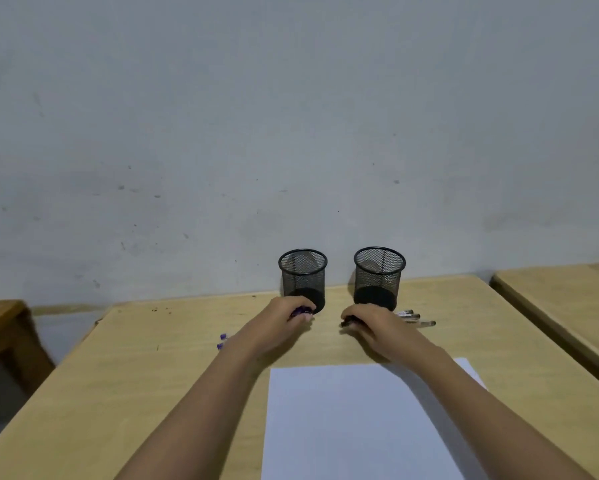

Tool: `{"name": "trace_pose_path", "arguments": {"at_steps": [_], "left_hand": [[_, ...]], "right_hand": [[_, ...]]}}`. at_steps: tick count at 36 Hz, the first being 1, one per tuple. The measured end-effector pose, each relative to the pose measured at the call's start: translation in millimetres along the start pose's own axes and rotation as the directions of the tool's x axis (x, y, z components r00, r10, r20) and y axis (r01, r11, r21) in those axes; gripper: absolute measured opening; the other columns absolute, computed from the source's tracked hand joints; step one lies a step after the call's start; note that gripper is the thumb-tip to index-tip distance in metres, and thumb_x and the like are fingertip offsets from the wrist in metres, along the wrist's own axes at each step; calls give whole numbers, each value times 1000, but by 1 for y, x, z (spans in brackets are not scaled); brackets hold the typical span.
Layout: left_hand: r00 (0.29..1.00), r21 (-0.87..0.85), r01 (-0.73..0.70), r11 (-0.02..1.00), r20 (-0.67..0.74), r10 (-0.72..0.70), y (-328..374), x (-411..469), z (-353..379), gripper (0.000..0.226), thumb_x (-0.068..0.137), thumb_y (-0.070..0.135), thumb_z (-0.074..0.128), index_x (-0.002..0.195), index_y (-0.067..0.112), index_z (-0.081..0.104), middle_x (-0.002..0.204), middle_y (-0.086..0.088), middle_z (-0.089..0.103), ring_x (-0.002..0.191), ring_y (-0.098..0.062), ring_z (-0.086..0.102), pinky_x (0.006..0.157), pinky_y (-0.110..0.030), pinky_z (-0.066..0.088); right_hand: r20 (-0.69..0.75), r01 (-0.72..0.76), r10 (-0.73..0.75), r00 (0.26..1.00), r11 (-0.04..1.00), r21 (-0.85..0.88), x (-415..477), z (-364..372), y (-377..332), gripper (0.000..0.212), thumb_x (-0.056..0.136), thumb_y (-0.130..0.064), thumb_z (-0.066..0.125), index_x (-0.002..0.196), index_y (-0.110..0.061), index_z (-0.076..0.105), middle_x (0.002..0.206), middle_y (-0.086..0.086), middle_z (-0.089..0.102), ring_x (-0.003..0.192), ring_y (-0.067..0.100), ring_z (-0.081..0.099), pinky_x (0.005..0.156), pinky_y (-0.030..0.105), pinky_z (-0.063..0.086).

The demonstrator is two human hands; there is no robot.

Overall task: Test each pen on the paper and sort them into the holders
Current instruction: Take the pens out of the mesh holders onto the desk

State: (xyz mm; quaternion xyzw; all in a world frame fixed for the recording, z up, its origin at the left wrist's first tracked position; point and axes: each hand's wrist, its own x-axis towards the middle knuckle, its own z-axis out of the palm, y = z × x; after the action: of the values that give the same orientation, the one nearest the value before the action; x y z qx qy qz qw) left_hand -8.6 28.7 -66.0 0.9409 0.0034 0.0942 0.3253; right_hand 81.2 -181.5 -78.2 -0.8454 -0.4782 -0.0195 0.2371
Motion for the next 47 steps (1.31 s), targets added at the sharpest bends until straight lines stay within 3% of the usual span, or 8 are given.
{"name": "trace_pose_path", "arguments": {"at_steps": [3,7,16,28,34,40,47], "left_hand": [[999,28,-14,1000,41,12,-11,6,9,22,90,22,58,111,18,63,109,1,65,98,-11,59,83,-19,43],[998,47,-59,997,23,58,-18,8,13,20,87,20,63,106,15,64,104,2,62,95,-11,56,83,-18,41],[994,53,-105,993,-17,106,-23,1,12,23,84,27,67,104,15,63,101,3,58,93,-11,55,83,-22,44],[992,170,-107,980,-50,117,-20,-9,19,26,90,33,56,109,16,61,110,8,55,103,-8,48,90,-27,43],[991,235,-75,969,-86,98,-11,-14,15,26,88,33,59,106,15,62,111,4,58,102,-14,51,89,-35,45],[977,178,-24,984,-203,61,0,-38,3,39,89,33,58,123,14,57,128,4,51,118,-12,46,99,-28,39],[936,134,142,981,-340,-89,-11,-117,-21,39,93,33,52,129,19,49,128,10,49,120,-10,45,93,-22,36]], "right_hand": [[2,10,-10,1000,1000,9,3,8,10,18,91,-22,53,106,-15,60,101,0,64,97,19,55,84,33,45],[-10,-2,3,1000,998,61,5,10,16,22,87,-24,60,108,-17,59,101,-6,59,99,9,50,85,19,37],[-15,-3,5,1000,993,121,4,11,22,25,83,-31,65,106,-21,60,100,-9,56,97,4,50,85,19,38],[-32,-22,24,999,998,65,2,13,16,25,86,-30,59,109,-18,59,102,-11,52,100,7,47,89,32,43],[-6,-38,38,999,999,39,1,10,8,28,88,-28,57,113,-16,57,107,-7,52,105,12,49,92,36,43],[-57,-6,10,998,998,68,5,7,-12,35,89,-24,56,122,-13,54,120,-3,53,114,12,48,94,24,37],[-60,89,-83,995,991,103,29,29,-64,28,90,-21,55,117,-13,58,117,0,55,111,13,48,90,18,33]]}}
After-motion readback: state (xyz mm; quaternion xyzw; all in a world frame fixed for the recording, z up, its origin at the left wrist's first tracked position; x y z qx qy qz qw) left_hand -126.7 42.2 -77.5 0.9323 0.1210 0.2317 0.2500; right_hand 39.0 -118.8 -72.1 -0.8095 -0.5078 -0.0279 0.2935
